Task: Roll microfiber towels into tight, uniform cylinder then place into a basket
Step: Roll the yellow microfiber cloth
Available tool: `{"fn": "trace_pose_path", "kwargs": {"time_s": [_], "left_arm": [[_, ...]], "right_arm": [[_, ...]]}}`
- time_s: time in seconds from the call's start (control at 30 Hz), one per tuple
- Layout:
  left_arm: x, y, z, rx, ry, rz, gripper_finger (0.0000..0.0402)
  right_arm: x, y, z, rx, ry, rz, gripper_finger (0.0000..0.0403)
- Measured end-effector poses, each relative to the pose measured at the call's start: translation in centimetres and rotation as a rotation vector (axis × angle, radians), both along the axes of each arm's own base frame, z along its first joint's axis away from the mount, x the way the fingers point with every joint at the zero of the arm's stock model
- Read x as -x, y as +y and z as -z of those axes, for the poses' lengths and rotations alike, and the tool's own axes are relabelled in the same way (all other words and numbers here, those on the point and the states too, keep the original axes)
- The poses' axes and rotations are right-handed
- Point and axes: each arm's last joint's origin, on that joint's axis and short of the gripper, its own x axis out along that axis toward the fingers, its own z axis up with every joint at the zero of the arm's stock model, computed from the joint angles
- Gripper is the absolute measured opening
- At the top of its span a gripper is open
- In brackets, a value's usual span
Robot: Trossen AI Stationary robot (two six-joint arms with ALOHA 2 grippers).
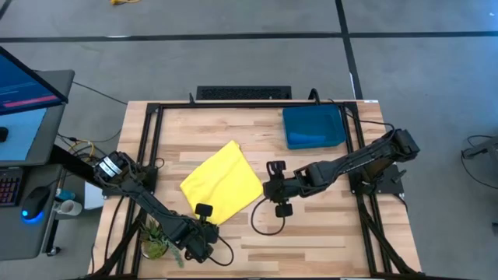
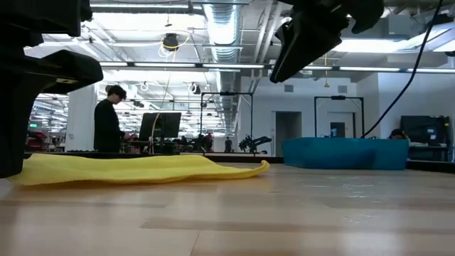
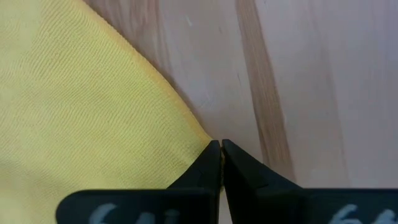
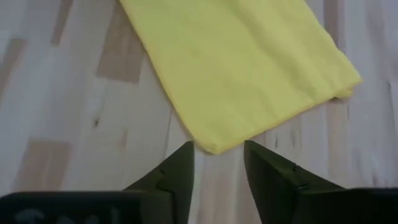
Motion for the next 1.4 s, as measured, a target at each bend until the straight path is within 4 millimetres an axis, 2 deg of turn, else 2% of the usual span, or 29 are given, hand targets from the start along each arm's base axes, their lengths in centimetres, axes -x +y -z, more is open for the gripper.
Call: {"fn": "trace_pose_path", "kwargs": {"time_s": [0.23, 0.53, 0.83, 1.0, 1.4], "left_arm": [[0.0, 0.1, 0.0, -0.023, -0.007, 0.010, 0.0000], [0.1, 0.2, 0.0, -0.039, -0.003, 0.019, 0.0000], [0.1, 0.2, 0.0, -0.033, -0.006, 0.006, 0.0000], [0.1, 0.2, 0.0, -0.035, -0.004, 0.005, 0.0000], [0.0, 0.2, 0.0, -0.034, -0.007, 0.003, 0.0000]], "right_arm": [[0.1, 0.0, 1.4, 0.055, -0.001, -0.139, 0.0196], [-0.5, 0.0, 1.4, 0.064, -0.072, -0.161, 0.0186], [-2.3, 0.3, 6.7, 0.113, 0.057, -0.178, 0.0177], [-2.9, 0.1, 8.4, 0.120, 0.089, -0.168, 0.0181], [-3.6, -1.8, 9.1, 0.061, 0.111, -0.137, 0.0176]]}}
